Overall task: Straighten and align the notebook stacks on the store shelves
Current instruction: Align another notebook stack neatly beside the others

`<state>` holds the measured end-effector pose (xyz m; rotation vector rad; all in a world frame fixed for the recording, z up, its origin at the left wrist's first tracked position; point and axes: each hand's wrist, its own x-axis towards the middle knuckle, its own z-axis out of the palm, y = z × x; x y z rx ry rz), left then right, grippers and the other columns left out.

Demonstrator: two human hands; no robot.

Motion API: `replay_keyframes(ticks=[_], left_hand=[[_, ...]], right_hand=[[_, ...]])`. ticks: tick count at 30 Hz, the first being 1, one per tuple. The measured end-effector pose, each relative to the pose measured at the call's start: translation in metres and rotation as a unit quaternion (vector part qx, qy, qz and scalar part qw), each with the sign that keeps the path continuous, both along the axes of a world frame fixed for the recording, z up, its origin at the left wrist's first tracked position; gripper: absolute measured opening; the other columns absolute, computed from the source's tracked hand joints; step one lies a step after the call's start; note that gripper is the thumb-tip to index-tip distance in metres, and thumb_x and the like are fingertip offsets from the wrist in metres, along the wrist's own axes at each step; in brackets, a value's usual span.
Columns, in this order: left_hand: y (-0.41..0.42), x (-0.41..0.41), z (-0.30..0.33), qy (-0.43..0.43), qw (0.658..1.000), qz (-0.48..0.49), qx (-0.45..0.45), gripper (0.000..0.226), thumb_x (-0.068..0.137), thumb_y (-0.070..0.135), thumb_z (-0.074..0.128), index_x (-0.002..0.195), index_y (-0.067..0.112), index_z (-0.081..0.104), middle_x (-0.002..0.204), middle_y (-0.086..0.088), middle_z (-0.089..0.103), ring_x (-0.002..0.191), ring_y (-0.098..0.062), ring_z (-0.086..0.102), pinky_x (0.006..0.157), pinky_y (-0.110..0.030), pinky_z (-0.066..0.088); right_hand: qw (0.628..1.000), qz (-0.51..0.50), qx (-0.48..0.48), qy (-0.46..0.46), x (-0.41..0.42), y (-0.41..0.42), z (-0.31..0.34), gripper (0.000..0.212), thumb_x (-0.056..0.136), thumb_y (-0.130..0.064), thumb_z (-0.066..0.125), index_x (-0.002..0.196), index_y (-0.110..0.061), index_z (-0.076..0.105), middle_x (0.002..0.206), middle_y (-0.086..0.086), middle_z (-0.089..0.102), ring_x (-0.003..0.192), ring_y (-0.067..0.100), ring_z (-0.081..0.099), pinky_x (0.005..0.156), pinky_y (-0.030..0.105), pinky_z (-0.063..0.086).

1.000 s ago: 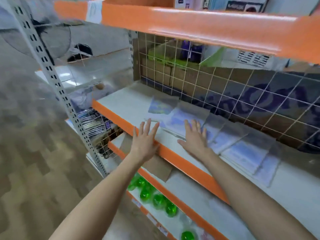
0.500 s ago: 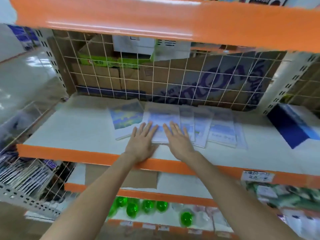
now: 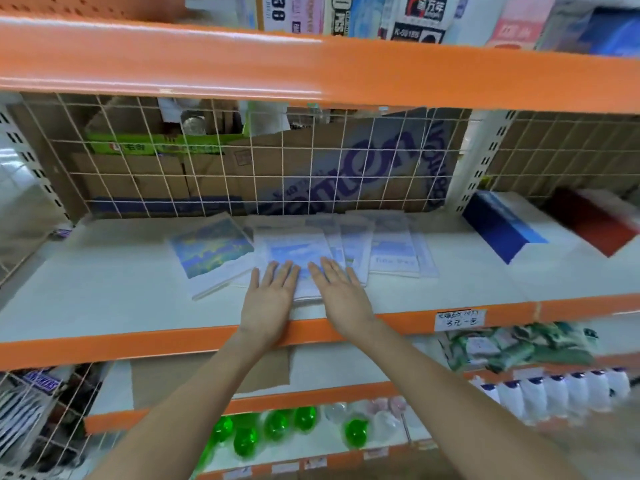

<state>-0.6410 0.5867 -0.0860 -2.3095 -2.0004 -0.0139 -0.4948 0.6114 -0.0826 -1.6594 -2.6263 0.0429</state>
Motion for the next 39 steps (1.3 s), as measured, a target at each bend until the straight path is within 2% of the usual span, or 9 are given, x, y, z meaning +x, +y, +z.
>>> replay_keyframes(ticks=[5,12,17,21,24,26,35,37,39], left_hand=[[-0.008,0.061,0.02,-0.011,0.999,-0.029,0.035,0.057,0.099,0.009,0.027,0.151,0.017,0.006,0.158,0.001,0.01,0.144,-0.018,0.011,0.116,-0.04,0.007],[-0.024,0.22,0.054,-0.013,0.99,-0.127,0.062,0.075,0.092,0.019,0.05,0.151,0.017,0.004,0.158,0.003,0.01,0.145,-0.018,0.011,0.116,-0.039,0.007],[-0.032,0.368,0.074,-0.013,0.967,-0.224,0.123,0.064,0.088,0.01,0.004,0.151,0.019,0.005,0.158,0.002,0.009,0.145,-0.018,0.011,0.116,-0.039,0.007],[-0.043,0.474,0.082,-0.018,0.937,-0.309,0.161,0.057,0.096,0.011,0.039,0.15,0.018,0.019,0.155,-0.007,0.023,0.141,-0.026,0.026,0.114,-0.043,0.018],[-0.052,0.537,0.088,-0.043,0.885,-0.398,0.239,0.056,0.064,0.005,0.079,0.118,0.009,0.066,0.116,-0.015,0.066,0.1,-0.032,0.066,0.083,-0.049,0.053],[-0.053,0.565,0.089,-0.033,0.878,-0.412,0.242,0.06,0.051,0.005,0.086,0.108,0.008,0.071,0.106,-0.014,0.07,0.09,-0.032,0.069,0.074,-0.048,0.056],[0.008,0.733,0.061,-0.055,0.843,-0.481,0.235,0.063,0.051,0.002,0.087,0.11,0.015,0.07,0.107,-0.01,0.07,0.092,-0.027,0.069,0.074,-0.042,0.057],[0.031,0.769,0.059,-0.061,0.846,-0.479,0.227,0.064,0.063,0.007,0.082,0.123,0.02,0.062,0.12,-0.008,0.065,0.105,-0.023,0.065,0.086,-0.038,0.053],[0.061,0.804,0.057,-0.051,0.868,-0.457,0.189,0.064,0.089,0.013,0.059,0.146,0.025,0.032,0.147,-0.006,0.04,0.133,-0.022,0.042,0.108,-0.037,0.032]], right_hand=[[0.998,-0.041,0.053,0.013,0.057,-0.009,0.012,0.073,0.091,0.005,0.039,0.151,-0.009,0.002,0.159,0.013,0.0,0.147,0.023,0.001,0.118,0.037,0.0],[0.985,-0.111,0.131,0.023,0.218,-0.039,0.037,0.062,0.095,-0.001,0.034,0.15,-0.005,0.006,0.158,0.016,0.005,0.147,0.024,0.006,0.117,0.035,-0.003],[0.96,-0.202,0.192,0.025,0.366,-0.072,0.054,0.056,0.098,-0.004,0.027,0.151,-0.005,0.008,0.158,0.015,0.007,0.146,0.023,0.007,0.117,0.034,-0.002],[0.94,-0.264,0.214,0.016,0.471,-0.105,0.059,0.054,0.099,-0.006,0.027,0.15,-0.004,0.01,0.158,0.017,0.009,0.146,0.025,0.01,0.116,0.035,0.002],[0.929,-0.309,0.201,0.012,0.533,-0.127,0.056,0.058,0.097,-0.002,0.029,0.15,-0.003,0.006,0.158,0.017,0.004,0.146,0.026,0.006,0.117,0.035,0.003],[0.927,-0.321,0.195,0.007,0.561,-0.134,0.054,0.059,0.097,-0.001,0.029,0.15,-0.003,0.003,0.158,0.018,0.001,0.147,0.027,0.003,0.117,0.035,0.0],[0.909,-0.383,0.161,-0.027,0.714,-0.104,0.043,0.057,0.099,-0.002,0.028,0.15,-0.001,0.002,0.158,0.018,0.002,0.147,0.025,0.001,0.117,0.032,-0.006],[0.907,-0.386,0.167,-0.035,0.747,-0.083,0.044,0.059,0.098,-0.001,0.031,0.15,-0.002,0.004,0.158,0.017,0.005,0.147,0.025,0.003,0.117,0.032,-0.004],[0.907,-0.384,0.168,-0.039,0.777,-0.058,0.049,0.06,0.096,0.001,0.032,0.15,-0.002,0.006,0.158,0.017,0.007,0.147,0.025,0.003,0.118,0.033,-0.002]])
